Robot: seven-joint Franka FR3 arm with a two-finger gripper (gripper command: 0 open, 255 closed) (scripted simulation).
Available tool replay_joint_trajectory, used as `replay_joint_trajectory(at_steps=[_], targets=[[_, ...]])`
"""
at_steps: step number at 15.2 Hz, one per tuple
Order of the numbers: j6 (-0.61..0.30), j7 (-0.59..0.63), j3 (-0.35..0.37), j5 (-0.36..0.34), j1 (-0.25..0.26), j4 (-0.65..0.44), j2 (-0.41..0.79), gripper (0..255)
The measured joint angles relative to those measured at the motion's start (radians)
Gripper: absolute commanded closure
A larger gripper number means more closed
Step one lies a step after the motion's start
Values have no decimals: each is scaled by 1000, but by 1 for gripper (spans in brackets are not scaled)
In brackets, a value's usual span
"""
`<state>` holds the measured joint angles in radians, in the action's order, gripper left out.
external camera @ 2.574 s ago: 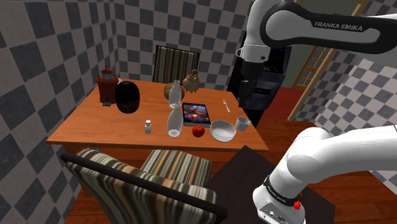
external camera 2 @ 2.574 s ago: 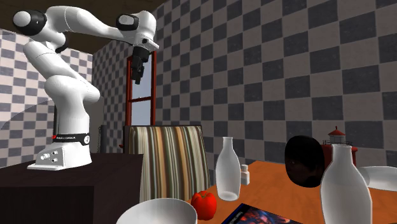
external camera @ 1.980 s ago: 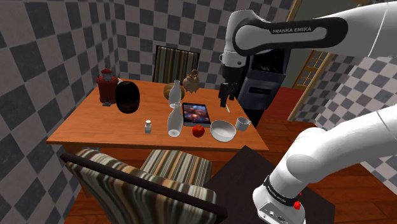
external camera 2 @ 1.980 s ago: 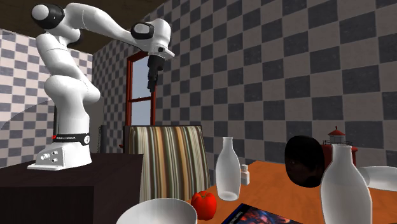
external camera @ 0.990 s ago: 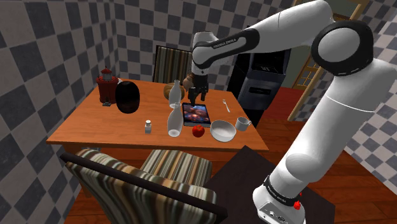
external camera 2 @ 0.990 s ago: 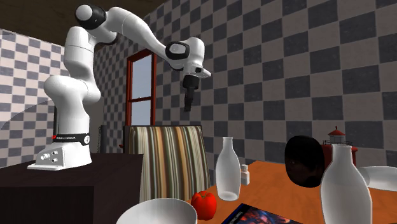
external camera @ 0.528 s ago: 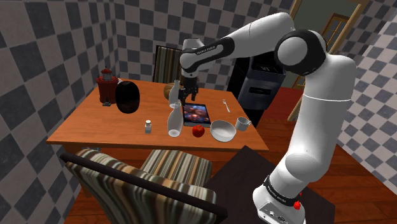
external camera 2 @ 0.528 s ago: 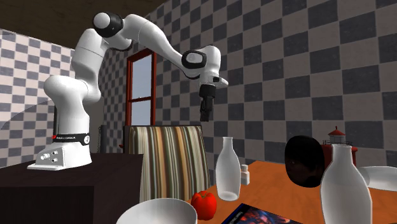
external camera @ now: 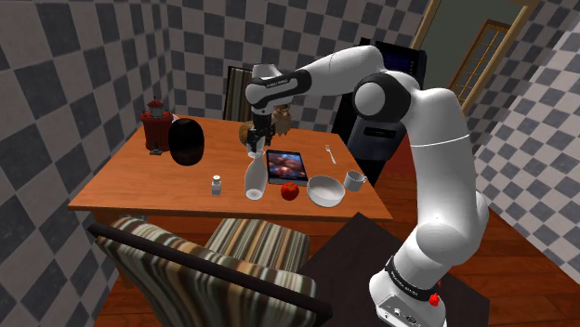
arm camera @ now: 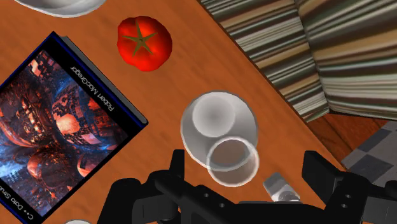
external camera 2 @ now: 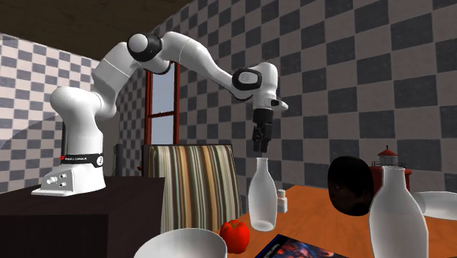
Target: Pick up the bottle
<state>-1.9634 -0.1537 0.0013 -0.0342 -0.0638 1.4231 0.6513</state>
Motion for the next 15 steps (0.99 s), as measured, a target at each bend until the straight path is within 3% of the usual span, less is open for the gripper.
replay_joint_trajectory(at_steps=[3, 9, 10, 15], targets=[[11, 0, -1, 0, -1, -98, 84, 0], [-39, 2, -2, 0, -1, -91, 126, 0], [-42, 2, -2, 0, -1, -91, 130, 255], [-45, 2, -2, 0, -1, -92, 132, 255]])
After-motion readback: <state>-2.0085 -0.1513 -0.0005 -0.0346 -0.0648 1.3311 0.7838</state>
